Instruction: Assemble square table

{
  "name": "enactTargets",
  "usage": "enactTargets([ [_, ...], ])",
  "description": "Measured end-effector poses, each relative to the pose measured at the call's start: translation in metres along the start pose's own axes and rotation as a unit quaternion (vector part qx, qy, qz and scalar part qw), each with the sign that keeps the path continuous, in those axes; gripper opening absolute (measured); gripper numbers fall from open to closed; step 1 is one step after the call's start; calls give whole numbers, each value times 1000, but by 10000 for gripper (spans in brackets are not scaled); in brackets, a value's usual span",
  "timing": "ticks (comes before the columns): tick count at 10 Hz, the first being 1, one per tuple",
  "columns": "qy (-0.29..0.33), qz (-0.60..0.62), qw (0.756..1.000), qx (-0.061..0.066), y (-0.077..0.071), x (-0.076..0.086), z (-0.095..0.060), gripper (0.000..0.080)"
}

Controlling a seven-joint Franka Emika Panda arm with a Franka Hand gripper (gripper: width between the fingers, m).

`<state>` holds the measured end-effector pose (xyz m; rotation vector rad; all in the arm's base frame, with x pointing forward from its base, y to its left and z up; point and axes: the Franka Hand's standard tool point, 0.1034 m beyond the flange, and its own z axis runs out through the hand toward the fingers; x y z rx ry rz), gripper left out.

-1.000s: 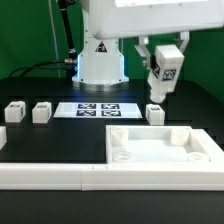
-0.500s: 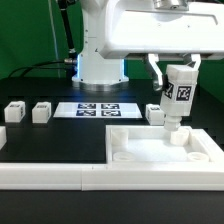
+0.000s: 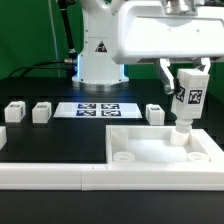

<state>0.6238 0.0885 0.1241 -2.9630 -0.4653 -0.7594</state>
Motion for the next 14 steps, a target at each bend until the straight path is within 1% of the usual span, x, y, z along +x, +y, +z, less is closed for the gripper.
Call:
enactTargets([
  [1,1,2,1000,3,-3,-3,5,290],
  [6,-1,2,1000,4,-3,-4,6,290],
  [7,-3,3,1000,5,-4,-7,8,290],
  [8,-12,7,1000,10,-6,-21,17,290],
  [9,-15,8,1000,16,-13,-25,23,290],
  [10,-17,8,1000,18,-14,-28,27,290],
  [11,-13,12,1000,19,-14,-24,29,290],
  [12,-11,11,1000,22,-21,-20,29,290],
  [13,-9,9,1000,22,-23,-17,28,290],
  [14,-8,9,1000,21,-22,-16,28,290],
])
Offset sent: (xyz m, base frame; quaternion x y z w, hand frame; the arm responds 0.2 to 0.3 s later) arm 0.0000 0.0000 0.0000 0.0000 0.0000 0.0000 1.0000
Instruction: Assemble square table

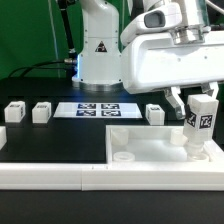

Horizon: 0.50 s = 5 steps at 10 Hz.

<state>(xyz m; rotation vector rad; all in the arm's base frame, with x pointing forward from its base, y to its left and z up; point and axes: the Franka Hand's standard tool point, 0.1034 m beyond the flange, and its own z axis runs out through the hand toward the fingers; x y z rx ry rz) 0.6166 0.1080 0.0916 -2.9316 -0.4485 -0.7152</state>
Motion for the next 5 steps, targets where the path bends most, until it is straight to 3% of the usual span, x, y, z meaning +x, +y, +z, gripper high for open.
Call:
enactTargets([
  [5,0,0,1000,0,-1,-4,5,290],
])
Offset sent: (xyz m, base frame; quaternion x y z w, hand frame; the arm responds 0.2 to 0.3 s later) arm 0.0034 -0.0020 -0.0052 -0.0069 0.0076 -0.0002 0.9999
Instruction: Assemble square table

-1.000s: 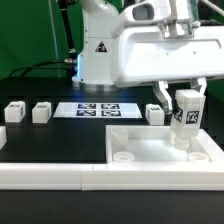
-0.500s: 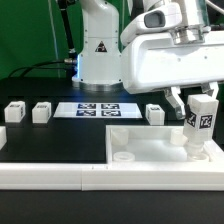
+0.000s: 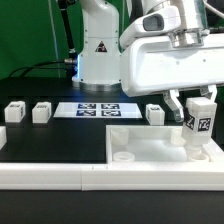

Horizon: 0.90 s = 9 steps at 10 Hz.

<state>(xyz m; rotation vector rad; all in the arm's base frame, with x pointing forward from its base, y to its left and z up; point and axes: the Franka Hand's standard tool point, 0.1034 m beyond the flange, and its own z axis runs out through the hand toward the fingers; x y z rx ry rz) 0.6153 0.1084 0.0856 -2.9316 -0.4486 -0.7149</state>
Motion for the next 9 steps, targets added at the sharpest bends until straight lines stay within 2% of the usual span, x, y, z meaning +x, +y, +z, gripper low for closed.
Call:
enactTargets([
  [4,1,-2,1000,2,-5,-2,6,290],
  [9,-2,0,1000,3,-5,-8,14,290],
])
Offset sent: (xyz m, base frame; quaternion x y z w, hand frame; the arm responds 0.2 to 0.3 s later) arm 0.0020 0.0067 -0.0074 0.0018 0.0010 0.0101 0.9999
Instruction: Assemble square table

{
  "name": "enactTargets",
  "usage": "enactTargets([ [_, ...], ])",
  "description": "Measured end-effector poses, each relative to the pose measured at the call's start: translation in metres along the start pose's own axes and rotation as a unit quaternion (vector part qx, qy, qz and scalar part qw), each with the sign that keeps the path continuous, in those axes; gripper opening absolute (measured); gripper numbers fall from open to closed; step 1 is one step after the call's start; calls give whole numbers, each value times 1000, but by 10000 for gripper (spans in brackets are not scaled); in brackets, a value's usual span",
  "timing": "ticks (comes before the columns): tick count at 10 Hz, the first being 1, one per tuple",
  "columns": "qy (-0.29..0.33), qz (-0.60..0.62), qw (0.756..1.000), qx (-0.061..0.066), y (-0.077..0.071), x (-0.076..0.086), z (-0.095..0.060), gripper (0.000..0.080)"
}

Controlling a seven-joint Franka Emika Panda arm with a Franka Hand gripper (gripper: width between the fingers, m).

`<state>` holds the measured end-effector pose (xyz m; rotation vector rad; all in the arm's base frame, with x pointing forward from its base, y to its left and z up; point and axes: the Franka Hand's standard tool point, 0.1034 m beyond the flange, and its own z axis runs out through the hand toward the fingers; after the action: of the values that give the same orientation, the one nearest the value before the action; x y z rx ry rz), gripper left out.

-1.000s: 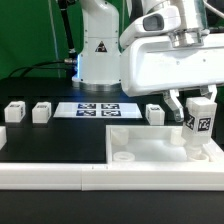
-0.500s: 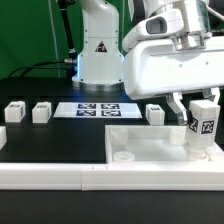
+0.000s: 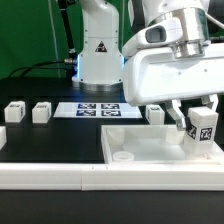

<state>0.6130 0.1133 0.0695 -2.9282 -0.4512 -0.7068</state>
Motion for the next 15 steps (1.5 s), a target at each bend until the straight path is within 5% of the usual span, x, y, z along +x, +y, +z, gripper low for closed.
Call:
enactTargets([
  [4,2,0,1000,-1,0,0,0,290],
  [5,2,0,1000,-1,0,0,0,445],
  [6,1,0,1000,-1,0,0,0,445],
  [7,1,0,1000,-1,1,0,0,597],
  [8,1,0,1000,-1,1,0,0,633],
  [14,-7,2,1000,2,0,0,1,648],
  [15,-24,3,1000,9,0,12,-3,648],
])
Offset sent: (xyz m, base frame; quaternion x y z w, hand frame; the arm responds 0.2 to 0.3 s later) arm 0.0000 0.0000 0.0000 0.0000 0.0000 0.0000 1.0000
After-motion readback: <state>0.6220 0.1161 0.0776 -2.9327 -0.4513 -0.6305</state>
